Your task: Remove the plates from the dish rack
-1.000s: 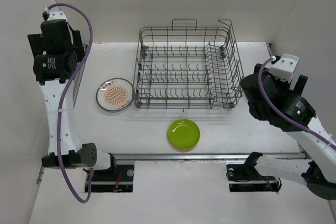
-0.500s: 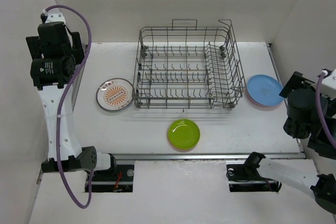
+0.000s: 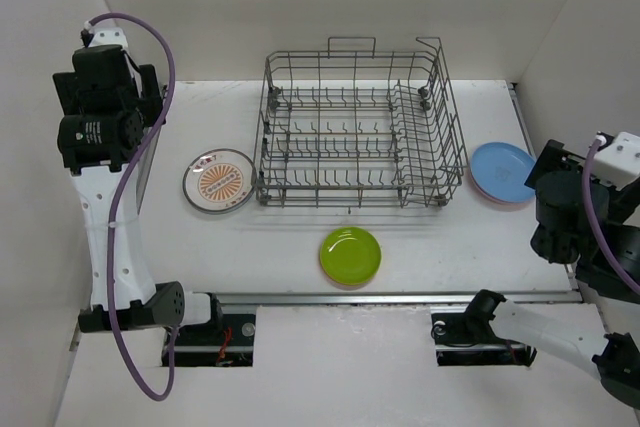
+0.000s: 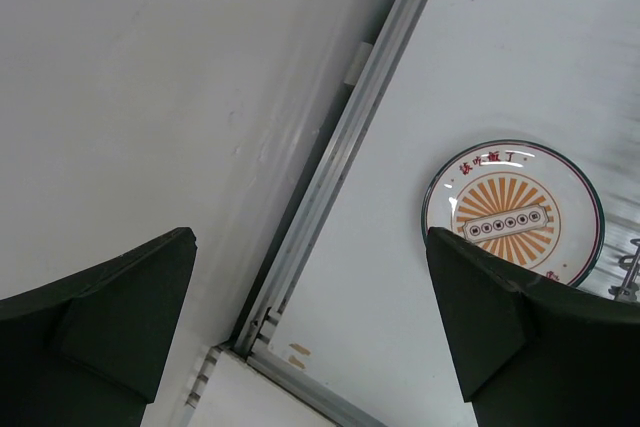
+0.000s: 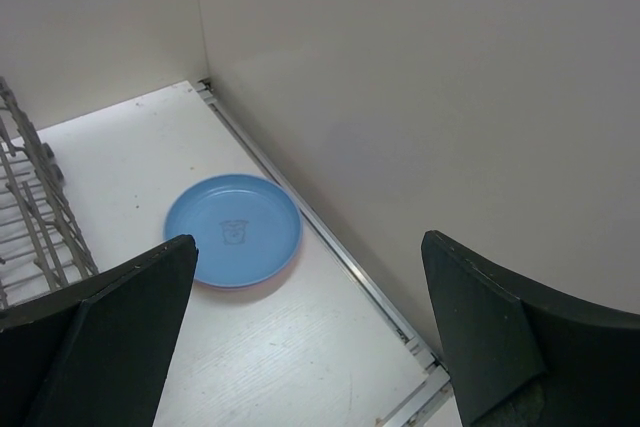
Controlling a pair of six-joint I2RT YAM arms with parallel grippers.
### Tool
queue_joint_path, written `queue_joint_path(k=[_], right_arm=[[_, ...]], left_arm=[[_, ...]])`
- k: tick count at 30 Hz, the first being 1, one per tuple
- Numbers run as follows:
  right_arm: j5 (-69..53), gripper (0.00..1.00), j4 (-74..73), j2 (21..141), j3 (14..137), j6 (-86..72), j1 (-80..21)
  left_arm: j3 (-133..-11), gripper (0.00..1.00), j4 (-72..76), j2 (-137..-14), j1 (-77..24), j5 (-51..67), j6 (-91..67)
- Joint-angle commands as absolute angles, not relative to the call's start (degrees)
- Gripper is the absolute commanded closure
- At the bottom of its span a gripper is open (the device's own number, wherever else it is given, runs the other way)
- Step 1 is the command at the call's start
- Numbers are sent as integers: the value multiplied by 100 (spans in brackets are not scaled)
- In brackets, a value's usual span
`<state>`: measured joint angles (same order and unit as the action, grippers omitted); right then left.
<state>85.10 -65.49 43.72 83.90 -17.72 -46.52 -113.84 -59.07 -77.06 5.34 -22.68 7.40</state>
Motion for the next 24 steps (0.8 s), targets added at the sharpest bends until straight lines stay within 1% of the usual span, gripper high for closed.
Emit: queue_joint_path(k=[1, 4, 7, 8, 11, 12, 14, 15, 17, 24], right_arm=[[10063, 0, -6346, 4298, 8752, -1679, -4641], [10063, 0, -6346, 4228, 9157, -1627, -4588], [10063, 0, -6241, 3930, 9807, -1626, -4588], [10063, 0, -6240, 3850, 10191, -1626, -4588], [10063, 0, -5830, 3368, 10634, -1626, -4588], [9872, 0, -5740, 3079, 10783, -1626, -4588], [9573, 0, -5538, 2814, 10784, -1277, -4588], [9415, 0, -5128, 2691, 10549, -1031, -4588], [9309, 0, -4791, 2409, 10302, -582, -4536], [8711, 0, -4676, 1951, 10371, -580, -4482]], left_arm=[[-11355, 0, -5871, -7480, 527, -2268, 729], [-11355, 0, -5871, -7479, 527, -2215, 729], [-11355, 0, -5924, -7479, 527, -2215, 782], [-11303, 0, -5924, -7479, 527, -2215, 782], [-11303, 0, -5924, -7427, 527, -2215, 782], [-11242, 0, -5924, -7427, 527, -2154, 782], [-11241, 0, -5924, -7427, 527, -2101, 782], [-11241, 0, -5924, -7427, 527, -2101, 782], [-11241, 0, -5924, -7427, 527, -2040, 782], [-11303, 0, -5977, -7479, 527, -1846, 782]])
